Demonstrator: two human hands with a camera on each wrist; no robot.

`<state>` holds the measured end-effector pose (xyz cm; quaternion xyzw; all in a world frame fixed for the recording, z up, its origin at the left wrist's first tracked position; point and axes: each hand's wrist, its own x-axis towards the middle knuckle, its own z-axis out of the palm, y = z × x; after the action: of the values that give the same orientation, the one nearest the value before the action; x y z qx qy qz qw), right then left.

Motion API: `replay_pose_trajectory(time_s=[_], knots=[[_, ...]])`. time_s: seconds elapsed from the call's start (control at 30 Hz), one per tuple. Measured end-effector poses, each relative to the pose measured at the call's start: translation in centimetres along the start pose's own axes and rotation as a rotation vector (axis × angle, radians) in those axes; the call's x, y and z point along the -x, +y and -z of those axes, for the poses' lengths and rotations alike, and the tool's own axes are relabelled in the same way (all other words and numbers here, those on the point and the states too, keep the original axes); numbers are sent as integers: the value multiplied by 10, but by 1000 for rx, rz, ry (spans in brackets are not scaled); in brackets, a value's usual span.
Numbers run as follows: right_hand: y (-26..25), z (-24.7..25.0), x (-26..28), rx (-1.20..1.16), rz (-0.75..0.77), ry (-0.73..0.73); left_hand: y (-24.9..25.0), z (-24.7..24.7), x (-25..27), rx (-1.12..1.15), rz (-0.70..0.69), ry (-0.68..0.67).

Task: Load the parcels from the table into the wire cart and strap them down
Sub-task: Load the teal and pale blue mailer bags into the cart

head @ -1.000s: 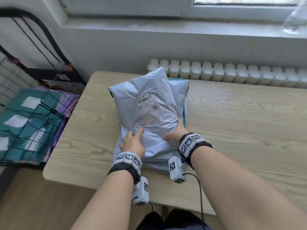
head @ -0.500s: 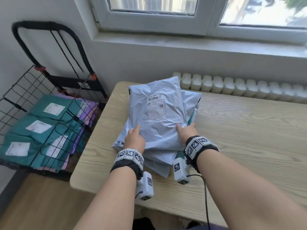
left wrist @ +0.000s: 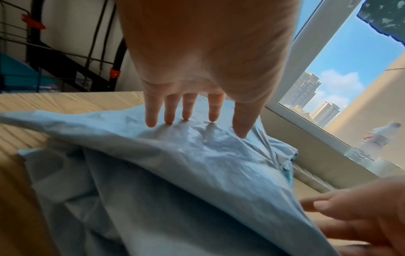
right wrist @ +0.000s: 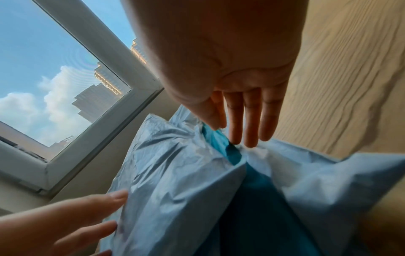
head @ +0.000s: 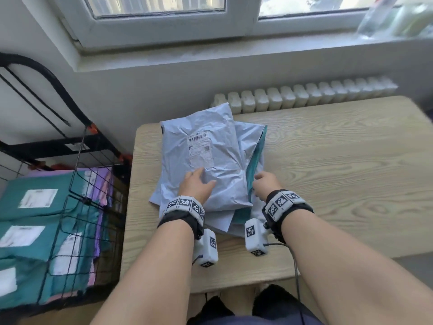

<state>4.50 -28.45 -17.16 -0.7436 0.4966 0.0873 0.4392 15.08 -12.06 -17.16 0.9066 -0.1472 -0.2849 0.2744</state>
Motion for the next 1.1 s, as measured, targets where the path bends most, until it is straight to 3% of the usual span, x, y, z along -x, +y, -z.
replay_pose_trajectory(time_s=[0.2, 0.43, 0.7, 0.87, 1.1], knots=[[13, 3, -13, -112, -52, 17, 11, -31, 5, -164, 50, -29], [1, 2, -25, -119, 33, -60, 15, -43, 9, -271, 65, -14], [-5, 54, -20, 7, 184, 254, 29, -51, 15, -230, 21, 45], [-20, 95, -21, -61, 294, 476, 52, -57, 20, -222, 58, 25], [-41, 143, -8, -195, 456, 626, 98, -52, 24, -170, 40, 52]])
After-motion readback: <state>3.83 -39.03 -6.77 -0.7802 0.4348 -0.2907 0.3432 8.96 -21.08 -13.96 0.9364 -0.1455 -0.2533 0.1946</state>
